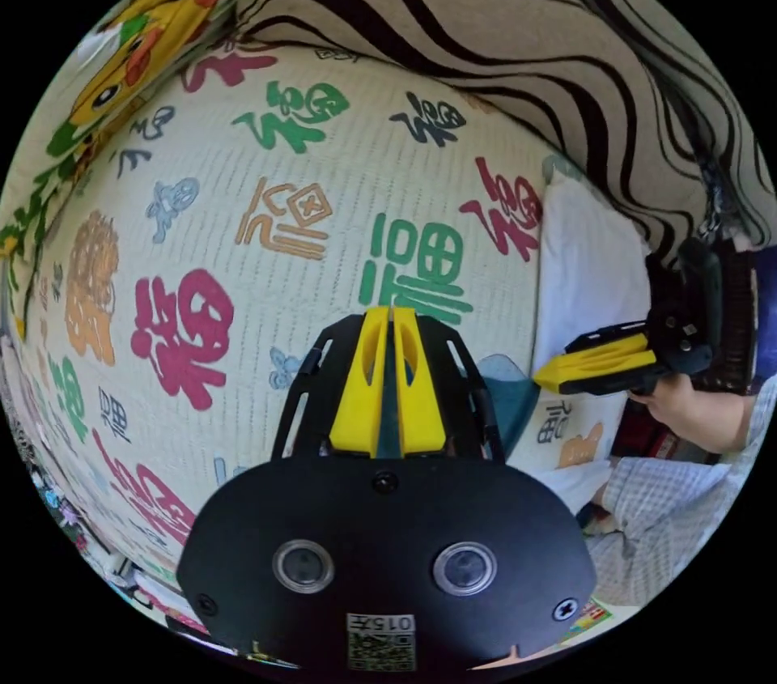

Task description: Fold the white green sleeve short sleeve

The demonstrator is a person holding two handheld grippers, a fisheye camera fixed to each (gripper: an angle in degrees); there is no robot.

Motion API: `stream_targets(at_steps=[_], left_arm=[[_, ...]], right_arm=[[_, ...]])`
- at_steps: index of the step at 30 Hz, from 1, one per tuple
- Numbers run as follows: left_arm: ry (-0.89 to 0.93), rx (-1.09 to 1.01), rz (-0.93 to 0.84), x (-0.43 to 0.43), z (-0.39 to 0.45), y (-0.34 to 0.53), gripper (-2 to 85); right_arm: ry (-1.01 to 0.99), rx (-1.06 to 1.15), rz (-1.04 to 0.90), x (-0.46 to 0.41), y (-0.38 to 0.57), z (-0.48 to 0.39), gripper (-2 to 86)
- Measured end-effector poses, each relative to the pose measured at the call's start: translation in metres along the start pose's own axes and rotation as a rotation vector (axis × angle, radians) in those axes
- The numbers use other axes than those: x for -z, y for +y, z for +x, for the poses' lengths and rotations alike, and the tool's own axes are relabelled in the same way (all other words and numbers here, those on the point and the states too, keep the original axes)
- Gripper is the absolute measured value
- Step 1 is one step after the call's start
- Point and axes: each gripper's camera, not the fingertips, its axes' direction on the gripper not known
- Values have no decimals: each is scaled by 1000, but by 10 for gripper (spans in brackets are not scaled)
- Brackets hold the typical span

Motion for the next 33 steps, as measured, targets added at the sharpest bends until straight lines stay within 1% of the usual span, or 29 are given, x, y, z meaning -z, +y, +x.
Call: stream_targets(at_steps=[1, 3, 4, 6, 7, 9, 10, 11, 12, 13, 15, 16, 18, 19, 21, 24, 26, 28, 29, 31, 33], left_arm=[[-30, 7, 12, 0, 2, -3, -2], [-119, 55, 108, 15, 1, -9, 0], [-115, 71, 138, 22, -1, -10, 1], [-33, 130, 273, 53, -11, -1, 3], [-11, 145, 309, 61, -13, 5, 4], [14, 209, 463, 94, -14, 47, 5], [4, 235, 496, 102, -13, 62, 5], [-19, 303, 552, 115, -11, 97, 5], [-26, 368, 582, 123, -7, 137, 4], [-29, 404, 583, 125, -5, 158, 4], [-48, 599, 507, 120, 10, 247, 1], [-49, 647, 479, 117, 16, 270, 0], [-51, 820, 342, 101, 47, 354, -4], [-64, 852, 299, 97, 57, 372, -5], [-84, 936, 108, 76, 93, 429, -7], [-62, 1016, -20, 43, 122, 478, -7], [-40, 1052, -40, 24, 131, 495, -7], [-36, 1055, -50, 5, 137, 502, -6], [-38, 1042, -64, -7, 141, 504, -5], [-24, 1026, -96, -27, 146, 503, -4], [-94, 979, -47, -34, 159, 503, -3]], right_arm=[[-12, -27, -11, -1, 5, 5, -5], [-9, -35, 8, 4, 14, 7, -5], [16, -21, 22, 10, 19, 5, -5], [30, -6, 34, 18, 27, 4, -4], [30, 11, 39, 23, 32, 1, -2], [32, 39, 36, 28, 40, -5, -1], [36, 70, 23, 30, 44, -14, -2], [42, 95, 15, 30, 47, -19, -2], [56, 169, -8, 28, 53, -34, -3], [73, 261, -43, 24, 61, -52, -4], [120, 358, -115, 13, 74, -77, -4], [154, 417, -158, 3, 85, -94, -4], [214, 477, -217, -15, 102, -116, -4], [255, 506, -267, -30, 114, -128, -4], [319, 529, -342, -53, 131, -142, -5], [373, 550, -430, -91, 155, -160, -5], [397, 539, -493, -115, 166, -164, -5], [472, 468, -573, -146, 175, -160, -5], [481, 455, -578, -152, 177, -159, -5], [459, 421, -526, -155, 180, -158, -5], [402, 353, -508, -155, 178, -154, -5]])
